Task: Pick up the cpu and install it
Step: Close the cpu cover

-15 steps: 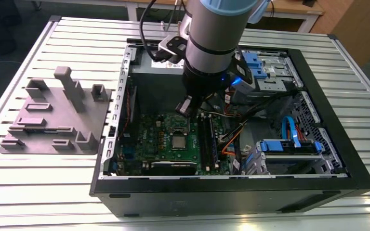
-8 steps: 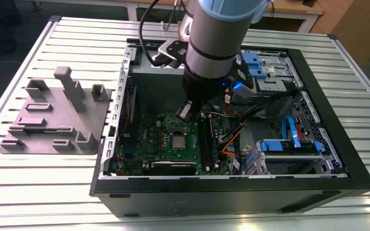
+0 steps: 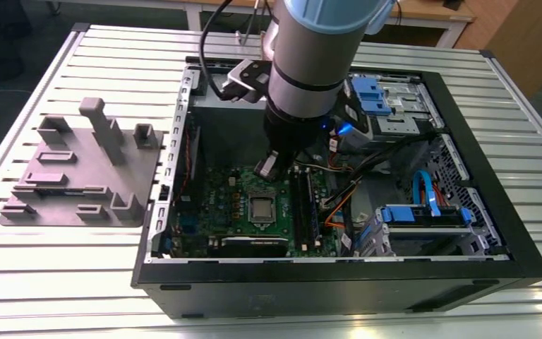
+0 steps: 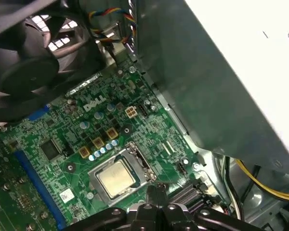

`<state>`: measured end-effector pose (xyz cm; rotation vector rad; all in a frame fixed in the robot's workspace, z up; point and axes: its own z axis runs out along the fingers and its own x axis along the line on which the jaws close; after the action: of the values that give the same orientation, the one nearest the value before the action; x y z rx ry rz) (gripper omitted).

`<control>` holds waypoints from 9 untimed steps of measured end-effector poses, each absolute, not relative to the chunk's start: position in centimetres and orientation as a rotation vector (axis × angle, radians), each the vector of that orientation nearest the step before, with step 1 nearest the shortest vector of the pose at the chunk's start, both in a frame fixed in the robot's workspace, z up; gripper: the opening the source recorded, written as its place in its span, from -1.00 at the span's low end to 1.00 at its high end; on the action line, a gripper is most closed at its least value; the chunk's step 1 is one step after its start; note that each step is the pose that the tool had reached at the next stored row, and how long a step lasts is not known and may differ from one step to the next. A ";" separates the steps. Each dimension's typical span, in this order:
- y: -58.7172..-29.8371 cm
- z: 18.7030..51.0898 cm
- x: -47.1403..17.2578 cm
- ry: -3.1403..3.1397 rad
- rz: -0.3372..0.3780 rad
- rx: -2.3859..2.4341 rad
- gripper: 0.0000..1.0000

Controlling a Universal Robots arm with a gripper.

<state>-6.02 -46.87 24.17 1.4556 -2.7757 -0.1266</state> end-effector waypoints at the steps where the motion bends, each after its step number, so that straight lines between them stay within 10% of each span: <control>1: -46.9 24.2 -6.2 -2.775 -0.127 1.457 -0.80; 9: -47.5 24.1 -8.0 -2.770 -0.126 1.466 -0.80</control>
<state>-7.98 -47.48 24.10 1.4664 -2.7696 -0.1264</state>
